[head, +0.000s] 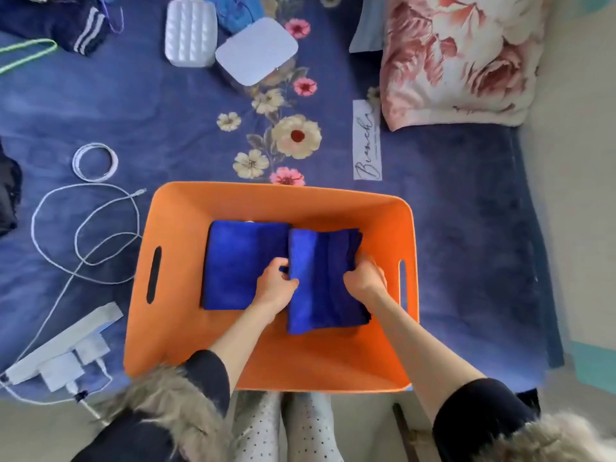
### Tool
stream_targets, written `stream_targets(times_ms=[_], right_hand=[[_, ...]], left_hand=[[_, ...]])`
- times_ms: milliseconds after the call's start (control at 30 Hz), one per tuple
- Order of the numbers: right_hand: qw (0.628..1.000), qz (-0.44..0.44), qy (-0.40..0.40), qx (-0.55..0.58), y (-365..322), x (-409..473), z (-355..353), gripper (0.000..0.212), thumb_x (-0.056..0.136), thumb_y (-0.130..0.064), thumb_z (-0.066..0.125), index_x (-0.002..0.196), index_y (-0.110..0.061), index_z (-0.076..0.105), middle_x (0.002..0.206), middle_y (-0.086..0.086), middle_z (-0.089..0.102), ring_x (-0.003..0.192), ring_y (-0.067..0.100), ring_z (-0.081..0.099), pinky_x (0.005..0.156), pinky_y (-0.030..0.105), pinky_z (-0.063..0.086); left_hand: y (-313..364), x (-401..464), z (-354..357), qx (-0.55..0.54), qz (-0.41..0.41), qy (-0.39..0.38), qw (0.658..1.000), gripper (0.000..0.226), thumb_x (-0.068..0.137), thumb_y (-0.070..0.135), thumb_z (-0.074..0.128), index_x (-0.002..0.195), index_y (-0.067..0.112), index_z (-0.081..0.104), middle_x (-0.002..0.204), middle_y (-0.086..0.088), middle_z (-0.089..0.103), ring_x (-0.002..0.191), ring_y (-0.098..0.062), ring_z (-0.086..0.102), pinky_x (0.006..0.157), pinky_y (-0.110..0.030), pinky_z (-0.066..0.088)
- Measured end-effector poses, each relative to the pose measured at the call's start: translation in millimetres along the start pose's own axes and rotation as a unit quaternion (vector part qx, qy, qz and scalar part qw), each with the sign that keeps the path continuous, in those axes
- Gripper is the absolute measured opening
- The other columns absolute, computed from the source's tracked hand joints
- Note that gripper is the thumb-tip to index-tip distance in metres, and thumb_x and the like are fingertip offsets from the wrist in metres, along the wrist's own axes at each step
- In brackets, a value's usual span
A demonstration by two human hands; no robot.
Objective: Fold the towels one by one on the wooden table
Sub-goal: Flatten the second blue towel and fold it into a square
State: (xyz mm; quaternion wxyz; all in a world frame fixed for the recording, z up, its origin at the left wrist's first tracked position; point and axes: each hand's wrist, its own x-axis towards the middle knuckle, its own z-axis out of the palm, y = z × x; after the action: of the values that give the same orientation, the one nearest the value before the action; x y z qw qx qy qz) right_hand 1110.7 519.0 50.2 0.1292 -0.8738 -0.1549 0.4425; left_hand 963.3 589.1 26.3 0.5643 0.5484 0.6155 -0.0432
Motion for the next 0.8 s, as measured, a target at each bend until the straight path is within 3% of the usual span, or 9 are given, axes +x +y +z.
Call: stream_targets(times_ms=[100,167,300,467,533,600,700,767,800], right_hand=[[1.0,0.018,0.003,-0.01,3,8,14,0.055,0.082,-0.007,0.044,0.136,-0.009,0.035,0.132,0.018,0.05,0.12,0.039,0.048,0.092,0.038,0.044],[1.0,0.019,0.008,-0.02,1,13,19,0.055,0.084,-0.005,0.044,0.138,-0.005,0.032,0.135,0.019,0.047,0.123,0.038,0.045,0.098,0.04,0.041],[0.999,0.025,0.026,-0.031,-3,25,25,0.051,0.086,-0.004,0.045,0.135,-0.001,0.032,0.133,0.021,0.047,0.12,0.039,0.047,0.097,0.043,0.043],[0.995,0.021,0.014,-0.095,-1,34,29,0.055,0.087,-0.006,0.048,0.137,0.0,0.026,0.138,0.021,0.037,0.124,0.037,0.041,0.1,0.042,0.039],[0.992,0.019,0.03,-0.123,1,35,31,0.049,0.089,-0.007,0.046,0.135,0.0,0.029,0.136,0.021,0.036,0.122,0.037,0.04,0.095,0.04,0.037],[0.979,0.008,0.064,-0.192,-4,31,31,0.041,0.093,-0.01,0.039,0.132,0.004,0.033,0.135,0.024,0.037,0.124,0.038,0.038,0.102,0.041,0.033],[0.949,-0.085,0.07,-0.296,6,24,33,0.059,0.09,-0.01,0.046,0.142,-0.001,0.019,0.147,0.022,0.022,0.135,0.036,0.025,0.11,0.04,0.023],[0.909,-0.14,0.038,-0.39,14,19,35,0.075,0.091,-0.014,0.05,0.147,-0.002,0.001,0.155,0.019,0.003,0.143,0.035,0.005,0.116,0.041,0.01],[0.885,-0.16,0.02,-0.436,20,17,37,0.077,0.093,-0.014,0.048,0.147,-0.002,-0.005,0.156,0.019,-0.005,0.144,0.035,-0.005,0.117,0.043,0.004]], left_hand=[[-8,19,6,0.008,-0.007,-0.016,1.0,0.031,0.086,0.008,0.059,0.115,0.019,0.051,0.077,0.007,0.055,0.072,-0.012,0.053,0.057,-0.025,0.043],[-8,33,5,0.017,-0.007,-0.026,1.0,0.034,0.086,0.007,0.059,0.118,0.018,0.052,0.079,0.006,0.055,0.077,-0.016,0.054,0.066,-0.029,0.047],[-5,55,3,0.019,-0.016,-0.045,0.999,0.035,0.086,0.007,0.059,0.12,0.016,0.052,0.081,0.003,0.057,0.09,-0.021,0.057,0.087,-0.043,0.052],[-12,64,3,0.015,-0.024,-0.033,0.999,0.033,0.087,0.008,0.06,0.118,0.014,0.051,0.082,0.002,0.058,0.094,-0.023,0.059,0.085,-0.046,0.053],[-13,63,4,0.026,-0.011,-0.031,0.999,0.033,0.088,0.009,0.059,0.119,0.013,0.048,0.09,-0.006,0.062,0.096,-0.026,0.059,0.084,-0.047,0.052],[-14,59,6,0.092,0.042,-0.018,0.995,0.037,0.09,0.013,0.056,0.124,0.014,0.042,0.103,-0.008,0.06,0.1,-0.029,0.057,0.083,-0.045,0.05],[-18,45,5,0.277,0.196,0.032,0.94,0.056,0.089,0.022,0.059,0.138,0.018,0.032,0.128,-0.006,0.046,0.114,-0.026,0.048,0.074,-0.039,0.046],[-26,38,3,0.365,0.284,0.018,0.887,0.074,0.086,0.032,0.062,0.146,0.02,0.022,0.147,-0.007,0.029,0.133,-0.028,0.032,0.094,-0.039,0.042],[-30,37,2,0.408,0.301,-0.01,0.862,0.085,0.084,0.039,0.063,0.149,0.022,0.012,0.156,-0.007,0.012,0.142,-0.029,0.016,0.107,-0.04,0.031]])
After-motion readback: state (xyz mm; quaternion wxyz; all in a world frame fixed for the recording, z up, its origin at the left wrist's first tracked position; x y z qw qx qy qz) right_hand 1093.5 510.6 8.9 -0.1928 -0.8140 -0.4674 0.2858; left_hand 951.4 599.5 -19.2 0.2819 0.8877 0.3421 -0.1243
